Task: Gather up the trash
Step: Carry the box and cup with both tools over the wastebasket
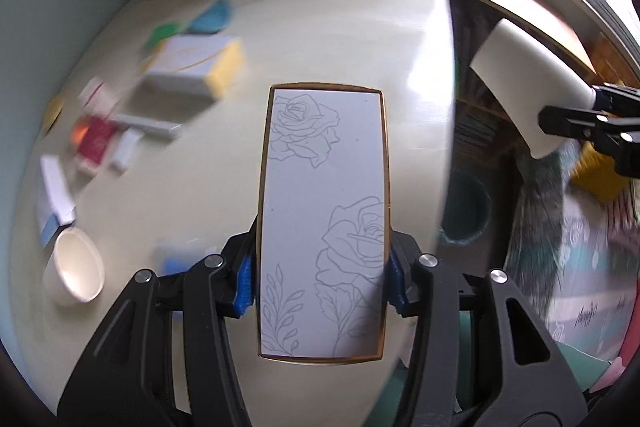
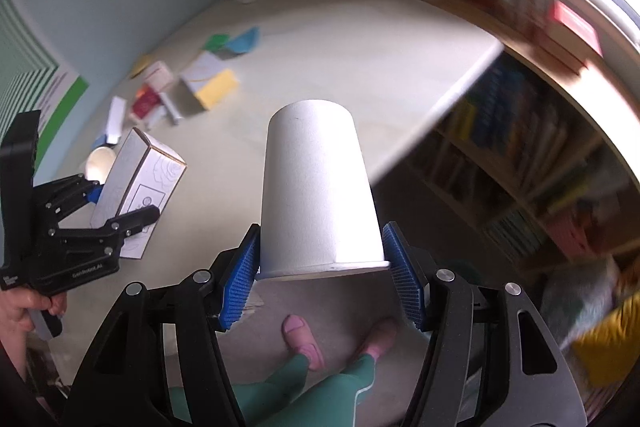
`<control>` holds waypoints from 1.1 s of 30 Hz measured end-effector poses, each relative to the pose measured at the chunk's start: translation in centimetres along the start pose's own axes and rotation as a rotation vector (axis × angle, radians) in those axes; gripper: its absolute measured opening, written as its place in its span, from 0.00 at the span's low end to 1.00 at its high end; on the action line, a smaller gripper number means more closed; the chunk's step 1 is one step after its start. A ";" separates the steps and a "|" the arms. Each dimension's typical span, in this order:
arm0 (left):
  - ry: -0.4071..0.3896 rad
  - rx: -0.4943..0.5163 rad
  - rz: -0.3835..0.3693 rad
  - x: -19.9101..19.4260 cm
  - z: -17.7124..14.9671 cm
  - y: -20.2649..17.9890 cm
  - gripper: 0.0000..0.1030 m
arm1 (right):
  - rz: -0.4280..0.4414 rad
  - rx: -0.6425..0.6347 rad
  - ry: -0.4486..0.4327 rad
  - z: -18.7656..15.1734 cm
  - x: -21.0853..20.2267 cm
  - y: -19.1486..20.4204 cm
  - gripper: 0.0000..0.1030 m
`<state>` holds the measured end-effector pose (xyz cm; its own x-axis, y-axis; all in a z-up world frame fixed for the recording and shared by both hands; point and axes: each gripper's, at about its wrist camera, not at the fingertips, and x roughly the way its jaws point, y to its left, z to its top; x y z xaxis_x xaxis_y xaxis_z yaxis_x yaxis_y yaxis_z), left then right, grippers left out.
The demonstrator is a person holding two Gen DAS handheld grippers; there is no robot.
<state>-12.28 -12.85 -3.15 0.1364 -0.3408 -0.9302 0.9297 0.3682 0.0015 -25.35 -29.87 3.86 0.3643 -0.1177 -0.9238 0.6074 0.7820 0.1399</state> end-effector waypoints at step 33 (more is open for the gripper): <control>0.478 0.291 -0.186 31.0 0.4 -33.9 0.46 | 0.032 0.455 0.250 -21.3 16.8 -35.1 0.61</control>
<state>-39.47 -36.26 -31.90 -0.1442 0.0757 -0.9866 0.9881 0.0646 -0.1395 -55.56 -46.30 -24.19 0.2416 0.0947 -0.9657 0.8645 0.4309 0.2586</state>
